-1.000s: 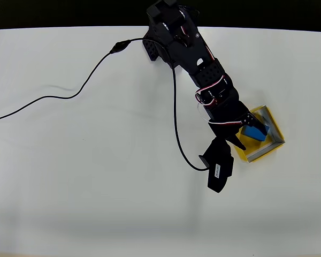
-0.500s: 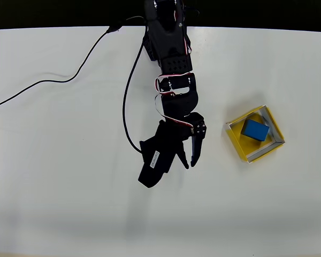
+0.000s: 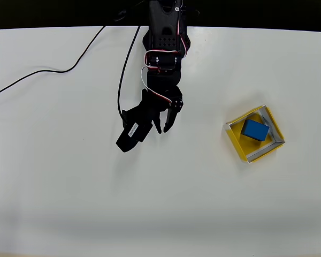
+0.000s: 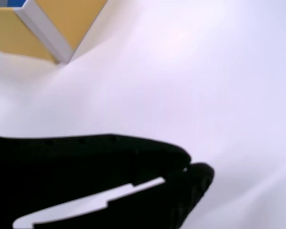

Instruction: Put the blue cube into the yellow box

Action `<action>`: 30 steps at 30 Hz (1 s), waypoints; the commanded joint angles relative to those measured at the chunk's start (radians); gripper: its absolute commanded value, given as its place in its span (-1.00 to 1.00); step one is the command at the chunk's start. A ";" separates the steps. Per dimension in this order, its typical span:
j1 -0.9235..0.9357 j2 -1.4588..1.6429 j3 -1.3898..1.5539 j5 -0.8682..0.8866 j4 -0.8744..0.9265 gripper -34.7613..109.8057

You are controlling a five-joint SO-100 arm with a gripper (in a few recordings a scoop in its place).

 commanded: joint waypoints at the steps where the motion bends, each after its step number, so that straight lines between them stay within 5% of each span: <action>1: 0.021 0.121 0.029 0.032 0.201 -0.52; 14: 0.025 0.137 0.031 0.169 0.630 -0.52; 30: 0.017 0.133 0.031 0.209 0.626 -0.52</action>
